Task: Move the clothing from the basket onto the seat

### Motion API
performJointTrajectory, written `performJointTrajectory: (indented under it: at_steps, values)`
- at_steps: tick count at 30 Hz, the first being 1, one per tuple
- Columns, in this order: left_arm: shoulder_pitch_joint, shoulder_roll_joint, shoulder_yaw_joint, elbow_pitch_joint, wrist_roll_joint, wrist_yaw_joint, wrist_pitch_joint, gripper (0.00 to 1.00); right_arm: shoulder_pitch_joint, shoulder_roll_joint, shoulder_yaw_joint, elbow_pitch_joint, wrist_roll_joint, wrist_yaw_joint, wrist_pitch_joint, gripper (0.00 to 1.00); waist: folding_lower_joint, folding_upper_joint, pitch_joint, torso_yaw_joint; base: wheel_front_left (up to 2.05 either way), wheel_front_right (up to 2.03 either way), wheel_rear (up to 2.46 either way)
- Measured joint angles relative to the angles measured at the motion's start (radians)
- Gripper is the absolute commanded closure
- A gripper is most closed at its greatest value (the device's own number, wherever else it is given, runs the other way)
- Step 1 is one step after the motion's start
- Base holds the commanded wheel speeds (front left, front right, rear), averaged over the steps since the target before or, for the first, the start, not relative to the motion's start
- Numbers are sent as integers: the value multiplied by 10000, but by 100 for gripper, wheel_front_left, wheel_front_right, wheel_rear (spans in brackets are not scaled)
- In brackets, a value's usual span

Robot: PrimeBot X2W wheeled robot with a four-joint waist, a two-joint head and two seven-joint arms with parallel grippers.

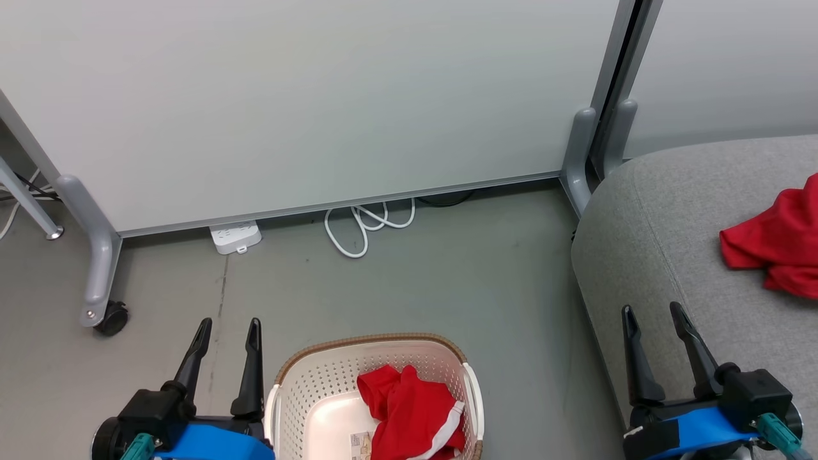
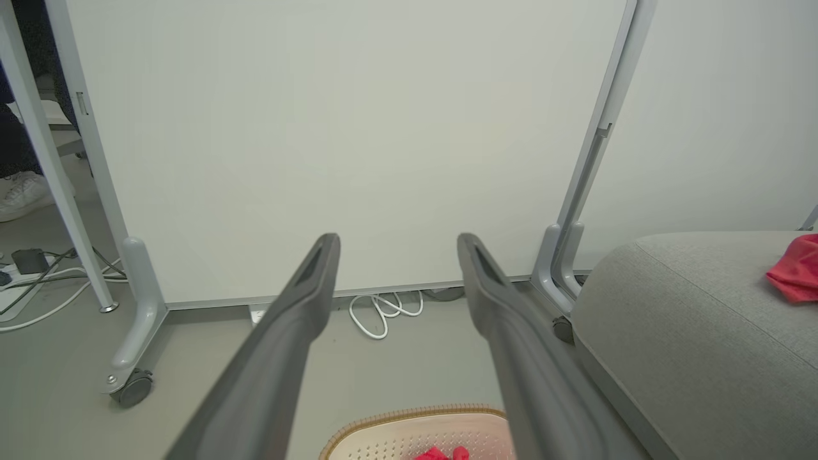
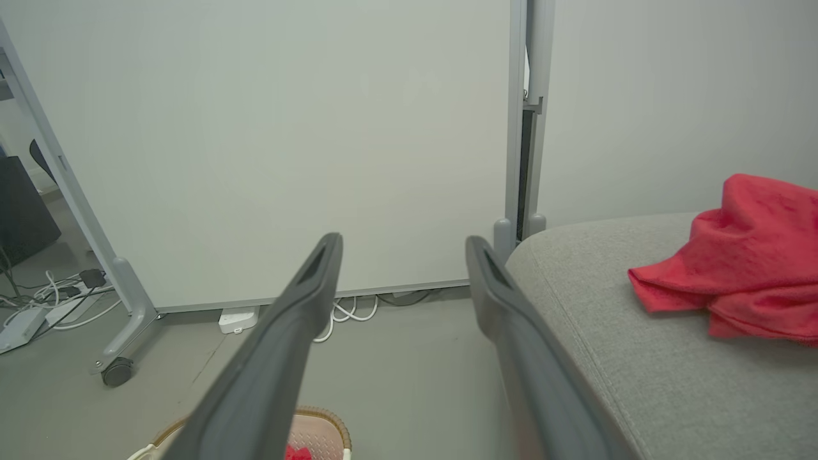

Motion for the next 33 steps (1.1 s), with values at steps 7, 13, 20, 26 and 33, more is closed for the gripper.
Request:
performJointTrajectory:
  at_steps: [7, 13, 20, 26, 33]
  values:
    - [66, -19, 67, 94, 61, -84, 0, 0, 59, 52, 38, -2, 40, 0, 0, 0, 0, 0, -43, -3, 0, 0, 0]
    - [61, -29, 35, 123, 31, -104, 0, 0, 55, 81, 79, -2, 42, 0, 0, 0, 1, 0, 26, -45, 0, 0, 0]
    - [-360, -29, -412, 571, -31, -182, 0, 0, -4, 94, 96, 0, 42, 0, 0, 0, 1, 0, 180, -130, 0, 0, 0]
    - [-1338, -36, -1124, 1358, -25, -293, 0, 0, -316, 104, 213, -52, 42, 0, 0, 0, 1, 0, 515, -284, 0, 0, 0]
    - [-2751, -36, -1814, 2936, 174, -380, 0, 0, -1107, 119, 347, -236, 54, 0, 0, 0, 2, 0, 1292, -608, 0, 0, 0]
